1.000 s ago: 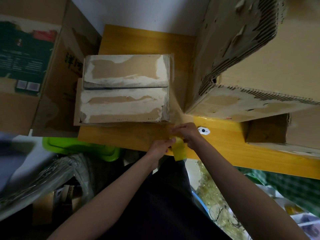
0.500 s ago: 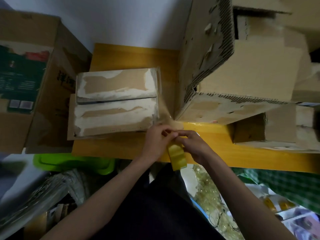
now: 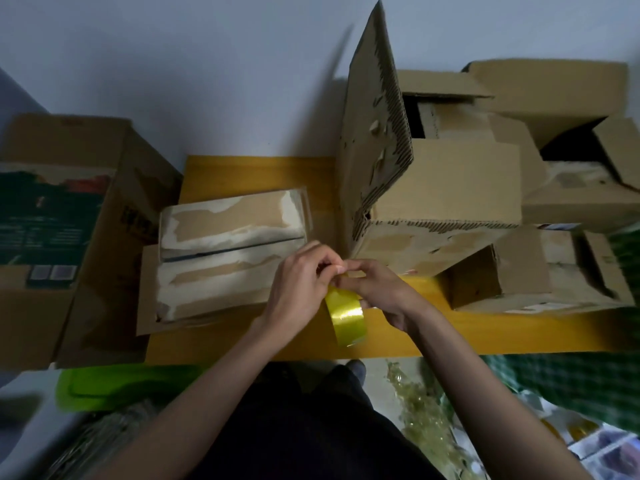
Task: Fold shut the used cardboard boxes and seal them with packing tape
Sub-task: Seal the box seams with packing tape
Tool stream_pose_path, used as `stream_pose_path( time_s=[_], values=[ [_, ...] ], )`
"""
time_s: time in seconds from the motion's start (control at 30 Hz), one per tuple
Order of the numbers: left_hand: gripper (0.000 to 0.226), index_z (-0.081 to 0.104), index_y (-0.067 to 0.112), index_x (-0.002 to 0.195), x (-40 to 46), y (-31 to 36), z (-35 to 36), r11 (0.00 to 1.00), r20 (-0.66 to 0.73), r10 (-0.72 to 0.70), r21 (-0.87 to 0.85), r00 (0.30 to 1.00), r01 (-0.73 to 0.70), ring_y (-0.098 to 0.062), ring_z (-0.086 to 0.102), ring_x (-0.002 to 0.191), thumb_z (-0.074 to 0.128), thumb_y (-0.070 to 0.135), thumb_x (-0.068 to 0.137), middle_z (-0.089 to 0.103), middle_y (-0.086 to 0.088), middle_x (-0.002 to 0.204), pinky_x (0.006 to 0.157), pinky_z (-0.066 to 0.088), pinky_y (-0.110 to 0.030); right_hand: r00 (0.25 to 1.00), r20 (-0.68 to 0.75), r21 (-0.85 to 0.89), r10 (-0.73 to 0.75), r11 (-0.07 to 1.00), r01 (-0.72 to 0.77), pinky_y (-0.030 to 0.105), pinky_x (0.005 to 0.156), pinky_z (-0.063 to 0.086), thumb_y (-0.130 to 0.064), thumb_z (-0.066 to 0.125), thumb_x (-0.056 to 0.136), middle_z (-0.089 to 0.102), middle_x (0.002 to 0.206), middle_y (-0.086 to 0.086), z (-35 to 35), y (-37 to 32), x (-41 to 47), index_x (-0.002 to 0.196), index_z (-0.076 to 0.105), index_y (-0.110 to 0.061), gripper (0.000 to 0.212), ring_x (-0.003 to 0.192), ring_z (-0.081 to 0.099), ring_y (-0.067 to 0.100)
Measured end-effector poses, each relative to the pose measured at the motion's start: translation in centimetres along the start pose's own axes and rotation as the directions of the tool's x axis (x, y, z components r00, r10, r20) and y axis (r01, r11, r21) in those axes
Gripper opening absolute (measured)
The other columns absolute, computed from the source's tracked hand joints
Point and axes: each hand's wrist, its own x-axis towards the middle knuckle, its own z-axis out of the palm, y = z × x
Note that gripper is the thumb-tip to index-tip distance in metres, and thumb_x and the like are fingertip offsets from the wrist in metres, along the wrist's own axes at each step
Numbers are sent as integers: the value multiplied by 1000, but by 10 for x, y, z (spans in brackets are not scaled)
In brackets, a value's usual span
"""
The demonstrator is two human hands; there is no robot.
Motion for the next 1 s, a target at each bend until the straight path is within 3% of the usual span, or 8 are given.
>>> stream_pose_path(
  time_s=[0.1, 0.2, 0.37, 0.47, 0.67, 0.8, 0.9, 1.0],
  values=[
    [6, 67, 17, 87, 2, 10, -11, 995, -12, 86, 43, 996, -86, -10, 59, 82, 71, 13, 89, 60, 9, 88, 73, 52, -35, 996, 24, -10, -80, 997, 81, 17, 48, 41, -11, 64, 95, 64, 98, 1, -3, -12, -4, 117, 61, -9, 22, 58, 52, -4],
    [5, 65, 15, 89, 1, 19, -20, 986, -9, 151, 79, 988, -150, -7, 54, 80, 67, 13, 91, 54, 9, 89, 70, 48, -30, 990, 17, 69, -142, 988, 141, 21, 56, 49, -3, 73, 87, 62, 114, 2, -9, -19, -4, 121, 51, -12, 42, 87, 63, 5],
    [8, 61, 12, 88, 12, 27, -33, 988, -20, 147, 58, 989, -145, -5, 48, 78, 65, 7, 93, 50, 9, 87, 69, 40, -18, 978, -116, 21, -173, 984, 176, 28, 75, 48, -50, 79, 67, 47, 132, 1, 3, -19, 0, 120, 53, -39, 59, 116, 58, 20],
    [9, 62, 12, 88, 23, 29, -36, 995, -15, 101, -1, 995, -101, -8, 55, 80, 66, 6, 92, 55, 7, 88, 69, 43, -17, 983, -143, 53, -111, 991, 120, 30, 94, 48, -58, 76, 70, 49, 133, -4, 9, -15, -3, 133, 48, -32, 73, 121, 51, 11],
    [12, 64, 19, 88, 36, 20, -30, 976, -22, -162, -149, 987, 157, -5, 62, 78, 71, 10, 90, 65, 4, 84, 67, 45, -15, 994, -74, 78, -84, 993, 89, 35, 79, 51, -30, 67, 92, 74, 104, 14, 0, -18, -9, 113, 67, -12, 27, 88, 67, 14],
    [22, 66, 21, 86, 37, 16, -28, 944, 38, -283, -164, 958, 285, -8, 65, 78, 80, 5, 80, 64, 3, 83, 67, 52, -21, 998, -50, 110, -45, 993, 50, 48, 84, 58, -36, 69, 91, 77, 91, 15, -7, -16, -7, 101, 68, -11, 27, 75, 71, 21],
    [25, 67, 22, 79, 31, 17, -22, 920, 5, -353, -183, 936, 348, -13, 64, 73, 79, 1, 80, 64, 3, 75, 64, 52, -26, 999, -19, -44, -28, 999, 27, 44, 84, 58, -42, 67, 93, 76, 81, 8, -12, -14, -6, 98, 66, -11, 31, 72, 72, 20],
    [23, 67, 20, 80, 17, 25, -11, 913, 12, -354, -212, 935, 348, -7, 61, 69, 76, -2, 81, 65, 0, 77, 62, 53, -24, 997, -56, -256, -61, 966, 45, 42, 87, 54, -45, 66, 92, 70, 101, 5, -18, -2, -5, 114, 58, -17, 37, 92, 65, 23]
  ],
)
